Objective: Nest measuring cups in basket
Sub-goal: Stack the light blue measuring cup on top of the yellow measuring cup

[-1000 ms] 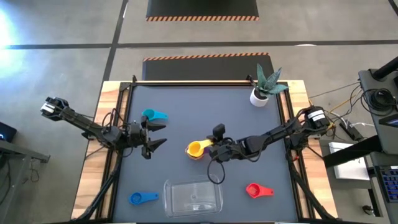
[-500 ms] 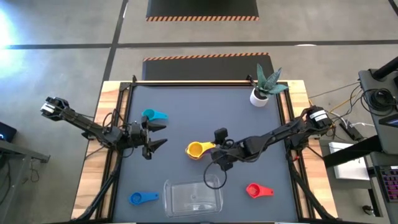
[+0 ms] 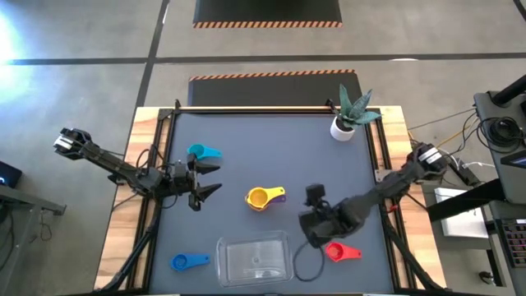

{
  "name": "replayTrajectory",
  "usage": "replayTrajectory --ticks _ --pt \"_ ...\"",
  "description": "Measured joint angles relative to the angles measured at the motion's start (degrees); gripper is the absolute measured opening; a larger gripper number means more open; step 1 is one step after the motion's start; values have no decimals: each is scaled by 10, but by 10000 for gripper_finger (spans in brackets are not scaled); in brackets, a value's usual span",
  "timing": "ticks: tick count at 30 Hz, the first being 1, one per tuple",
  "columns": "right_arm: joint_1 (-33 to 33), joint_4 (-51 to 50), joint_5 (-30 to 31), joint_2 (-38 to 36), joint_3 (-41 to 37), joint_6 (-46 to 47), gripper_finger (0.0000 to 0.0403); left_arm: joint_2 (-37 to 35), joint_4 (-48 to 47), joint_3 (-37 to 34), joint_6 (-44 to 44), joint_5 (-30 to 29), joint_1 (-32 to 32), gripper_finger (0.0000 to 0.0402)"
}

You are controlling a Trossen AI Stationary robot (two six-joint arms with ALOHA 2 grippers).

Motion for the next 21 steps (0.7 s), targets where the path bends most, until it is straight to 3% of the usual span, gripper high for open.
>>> replayTrajectory --ticks 3,8,21 --pt "29 -33 -37 -19 -12 83 205 3 0 0 -6 -1 0 285" --pt "75 -34 -182 -50 -27 224 205 10 0 0 -19 -4 0 285" --pt "208 -39 -185 -70 -68 409 206 12 1 0 -24 -5 0 285"
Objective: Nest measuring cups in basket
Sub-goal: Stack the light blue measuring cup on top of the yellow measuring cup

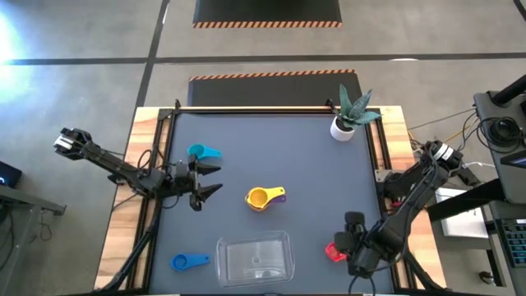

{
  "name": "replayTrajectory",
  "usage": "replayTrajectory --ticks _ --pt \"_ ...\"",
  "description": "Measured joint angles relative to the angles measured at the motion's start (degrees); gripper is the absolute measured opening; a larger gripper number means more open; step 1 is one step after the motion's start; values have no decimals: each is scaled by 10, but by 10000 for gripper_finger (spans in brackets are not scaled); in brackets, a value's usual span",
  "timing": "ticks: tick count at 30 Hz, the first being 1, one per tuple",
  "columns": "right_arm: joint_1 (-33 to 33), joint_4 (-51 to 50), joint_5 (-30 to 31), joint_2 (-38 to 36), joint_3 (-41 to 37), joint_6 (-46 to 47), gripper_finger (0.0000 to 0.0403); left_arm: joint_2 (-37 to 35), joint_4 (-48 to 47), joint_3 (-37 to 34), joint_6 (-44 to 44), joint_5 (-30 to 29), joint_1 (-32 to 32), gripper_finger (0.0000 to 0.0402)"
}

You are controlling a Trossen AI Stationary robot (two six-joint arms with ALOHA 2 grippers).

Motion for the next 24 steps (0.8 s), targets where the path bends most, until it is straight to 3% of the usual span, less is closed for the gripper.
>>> replayTrajectory --ticks 7,12,14,18,20,24 --pt "32 19 -20 4 -40 95 206 1 0 0 0 -1 0 285" --pt "36 20 -20 5 -60 107 206 1 -1 0 -1 -7 0 285" --pt "36 18 -19 5 -65 104 206 3 -21 0 -43 -26 0 285" --pt "36 17 -15 5 -65 103 206 -10 -196 20 -152 -107 8 280" --pt "36 15 -5 4 -65 95 206 -19 -338 62 -214 -132 20 274" --pt "35 10 -4 3 -65 70 206 -9 -665 189 -332 -125 63 263"
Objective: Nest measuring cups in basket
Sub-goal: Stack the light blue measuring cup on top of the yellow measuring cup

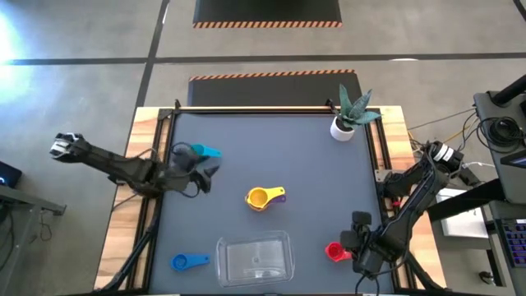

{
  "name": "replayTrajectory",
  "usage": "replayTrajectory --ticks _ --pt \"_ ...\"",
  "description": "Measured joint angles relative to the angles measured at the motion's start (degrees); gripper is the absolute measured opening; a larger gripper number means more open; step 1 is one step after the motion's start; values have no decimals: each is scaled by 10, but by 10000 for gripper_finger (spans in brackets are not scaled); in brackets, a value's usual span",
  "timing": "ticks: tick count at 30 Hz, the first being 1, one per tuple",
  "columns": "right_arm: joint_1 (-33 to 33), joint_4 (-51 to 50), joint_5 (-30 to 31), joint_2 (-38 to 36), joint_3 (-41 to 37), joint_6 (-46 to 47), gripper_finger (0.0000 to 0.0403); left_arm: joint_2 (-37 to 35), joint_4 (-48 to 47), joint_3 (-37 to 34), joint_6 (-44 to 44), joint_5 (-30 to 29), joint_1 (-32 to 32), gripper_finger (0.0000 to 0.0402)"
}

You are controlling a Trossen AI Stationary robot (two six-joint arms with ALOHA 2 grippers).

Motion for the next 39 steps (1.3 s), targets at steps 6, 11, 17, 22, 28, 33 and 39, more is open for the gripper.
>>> replayTrajectory --ticks 6,11,17,22,28,33,39 --pt "-17 -37 1 -16 0 -15 206 73 -313 155 -61 89 87 252" --pt "-28 -44 0 -35 0 -19 206 136 -357 191 28 163 149 252" --pt "-28 -41 -1 -64 0 2 206 190 -357 189 47 183 225 252" --pt "-28 -41 0 -81 0 12 206 226 -357 164 49 231 320 252" --pt "-28 -40 1 -88 0 22 206 259 -313 126 103 294 391 251" --pt "-29 -40 16 -85 0 8 206 279 -280 113 121 298 399 251" --pt "-35 -40 19 -86 0 7 206 316 -267 112 135 297 400 251"
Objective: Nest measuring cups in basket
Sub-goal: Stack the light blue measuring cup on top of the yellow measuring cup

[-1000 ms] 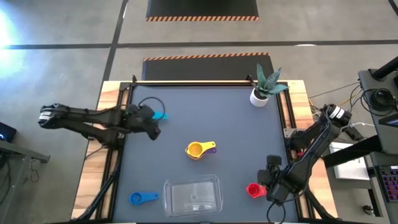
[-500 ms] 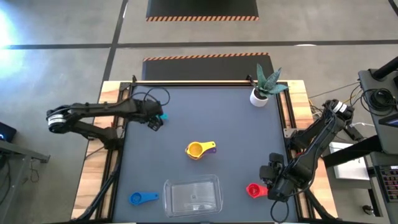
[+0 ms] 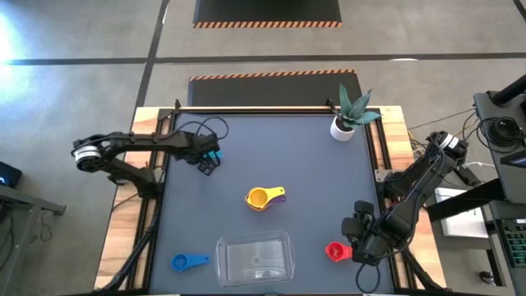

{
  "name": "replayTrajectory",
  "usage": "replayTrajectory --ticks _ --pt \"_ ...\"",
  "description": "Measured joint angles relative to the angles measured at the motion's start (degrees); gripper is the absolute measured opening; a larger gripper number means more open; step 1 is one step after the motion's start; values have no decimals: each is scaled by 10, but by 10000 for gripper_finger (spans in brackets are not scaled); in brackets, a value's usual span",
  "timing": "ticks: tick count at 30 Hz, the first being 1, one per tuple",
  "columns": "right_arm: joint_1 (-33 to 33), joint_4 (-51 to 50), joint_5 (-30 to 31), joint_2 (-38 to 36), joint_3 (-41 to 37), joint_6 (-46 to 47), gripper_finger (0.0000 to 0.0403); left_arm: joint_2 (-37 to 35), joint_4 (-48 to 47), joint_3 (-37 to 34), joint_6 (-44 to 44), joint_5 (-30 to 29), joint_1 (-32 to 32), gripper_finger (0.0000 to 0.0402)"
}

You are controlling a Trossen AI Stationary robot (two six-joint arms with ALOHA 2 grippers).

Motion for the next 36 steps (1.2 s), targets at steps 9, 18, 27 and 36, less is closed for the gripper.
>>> replayTrajectory --ticks 9,18,27,36 --pt "1 2 11 0 0 -11 206 62 18 2 12 12 0 196" --pt "-3 4 33 0 0 -43 206 82 15 41 -30 27 -3 13" --pt "-20 4 60 0 0 -90 205 57 -71 168 -62 50 -86 2" --pt "-19 2 95 0 0 -92 205 94 -81 345 -120 8 -290 1"
